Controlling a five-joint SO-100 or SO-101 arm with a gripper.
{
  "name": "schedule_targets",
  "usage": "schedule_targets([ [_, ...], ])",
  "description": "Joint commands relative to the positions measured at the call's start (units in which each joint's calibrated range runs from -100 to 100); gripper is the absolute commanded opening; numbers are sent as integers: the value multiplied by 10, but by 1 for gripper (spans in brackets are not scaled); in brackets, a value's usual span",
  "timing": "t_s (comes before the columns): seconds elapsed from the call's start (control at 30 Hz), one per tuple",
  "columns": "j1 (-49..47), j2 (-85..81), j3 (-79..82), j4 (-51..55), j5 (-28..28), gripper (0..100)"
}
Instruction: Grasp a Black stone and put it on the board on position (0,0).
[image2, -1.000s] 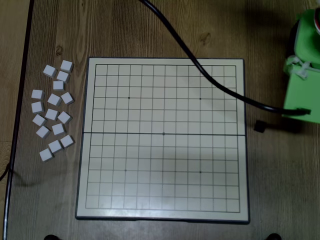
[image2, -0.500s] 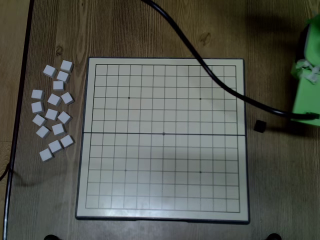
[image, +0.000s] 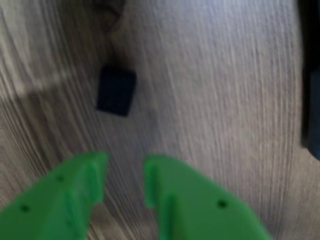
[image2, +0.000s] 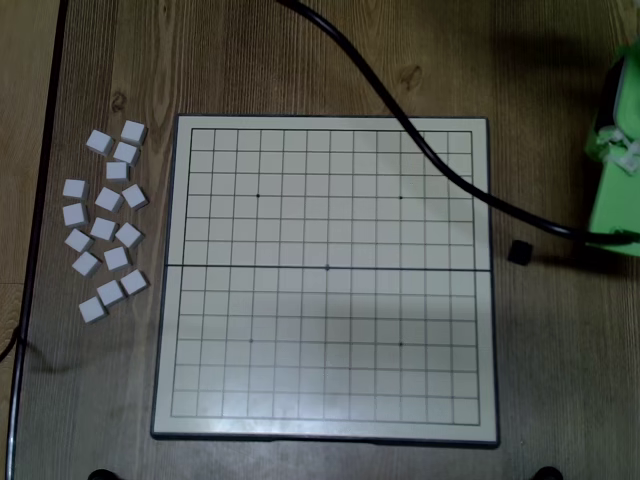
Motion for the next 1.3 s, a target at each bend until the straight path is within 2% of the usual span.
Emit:
schedule_targets([
  [0.0,-3,-16,-58,-2,-3,6],
  [0.33,-7,6,-78,0,-7,7],
  [0.7,-16,17,-78,0,-30,13],
  [1.27,-17,28,-78,-21,-40,13],
])
